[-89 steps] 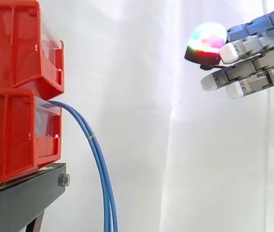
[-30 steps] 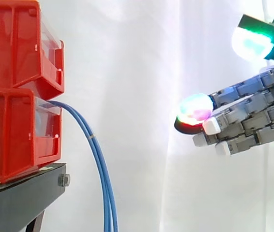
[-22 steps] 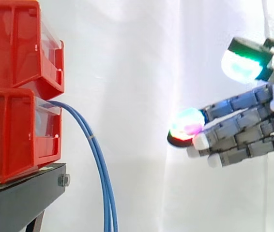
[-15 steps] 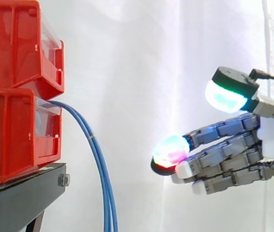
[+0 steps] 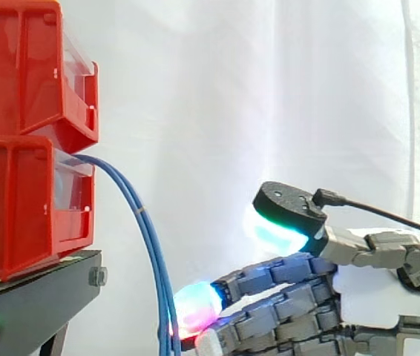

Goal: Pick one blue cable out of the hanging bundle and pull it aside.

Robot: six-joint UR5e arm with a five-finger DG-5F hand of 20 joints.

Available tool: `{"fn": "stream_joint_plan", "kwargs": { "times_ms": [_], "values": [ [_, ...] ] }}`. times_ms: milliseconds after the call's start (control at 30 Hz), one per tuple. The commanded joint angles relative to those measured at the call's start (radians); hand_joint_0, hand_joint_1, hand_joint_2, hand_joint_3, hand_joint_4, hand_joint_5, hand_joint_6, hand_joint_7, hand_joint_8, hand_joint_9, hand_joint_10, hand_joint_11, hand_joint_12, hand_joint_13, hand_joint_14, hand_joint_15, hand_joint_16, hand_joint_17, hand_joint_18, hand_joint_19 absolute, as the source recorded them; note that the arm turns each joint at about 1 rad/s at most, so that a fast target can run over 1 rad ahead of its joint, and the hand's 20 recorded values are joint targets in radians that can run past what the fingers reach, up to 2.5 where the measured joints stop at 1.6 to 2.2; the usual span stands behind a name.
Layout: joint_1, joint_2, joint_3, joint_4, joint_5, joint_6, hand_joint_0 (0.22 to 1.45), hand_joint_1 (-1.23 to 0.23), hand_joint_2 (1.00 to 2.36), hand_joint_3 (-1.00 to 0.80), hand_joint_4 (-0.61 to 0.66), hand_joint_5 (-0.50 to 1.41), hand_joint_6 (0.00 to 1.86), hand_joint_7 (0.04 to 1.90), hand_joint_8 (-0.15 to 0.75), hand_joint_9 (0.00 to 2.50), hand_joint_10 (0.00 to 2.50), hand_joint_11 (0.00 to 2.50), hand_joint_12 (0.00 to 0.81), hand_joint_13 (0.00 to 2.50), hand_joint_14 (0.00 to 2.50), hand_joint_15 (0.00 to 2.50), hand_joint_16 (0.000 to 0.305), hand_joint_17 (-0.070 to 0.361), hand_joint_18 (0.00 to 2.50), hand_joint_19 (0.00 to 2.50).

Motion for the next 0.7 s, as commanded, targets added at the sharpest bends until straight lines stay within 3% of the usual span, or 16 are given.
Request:
{"fn": "stream_joint_plan", "kwargs": {
  "times_ms": [0,133,167,500,667],
  "values": [
    [0.006,-0.028,0.024,0.004,-0.006,-0.009,0.51,-0.55,1.01,-0.44,0.35,-0.14,0.50,0.84,0.302,0.60,0.00,0.07,0.327,0.29,0.00,0.07,0.045,0.102,0.28,0.31],
    [0.014,-0.088,0.041,0.050,-0.016,0.014,0.52,-0.55,1.00,-0.44,0.36,-0.13,0.50,0.88,0.304,0.60,0.00,0.08,0.328,0.30,0.00,0.08,0.045,0.102,0.28,0.32],
    [0.017,-0.096,0.045,0.085,-0.019,0.023,0.52,-0.55,1.00,-0.44,0.36,-0.13,0.50,0.88,0.303,0.60,0.00,0.07,0.329,0.30,0.00,0.07,0.045,0.102,0.28,0.32],
    [0.031,-0.094,0.056,0.066,-0.016,0.030,0.53,-0.57,1.00,-0.44,0.38,-0.11,0.50,0.98,0.308,0.65,0.00,0.11,0.328,0.35,0.00,0.11,0.045,0.100,0.34,0.35],
    [0.031,-0.094,0.090,0.028,-0.020,0.039,0.53,-0.58,1.00,-0.44,0.38,-0.09,0.50,1.05,0.310,0.69,0.00,0.13,0.327,0.39,0.01,0.12,0.044,0.098,0.36,0.36]
  ]
}}
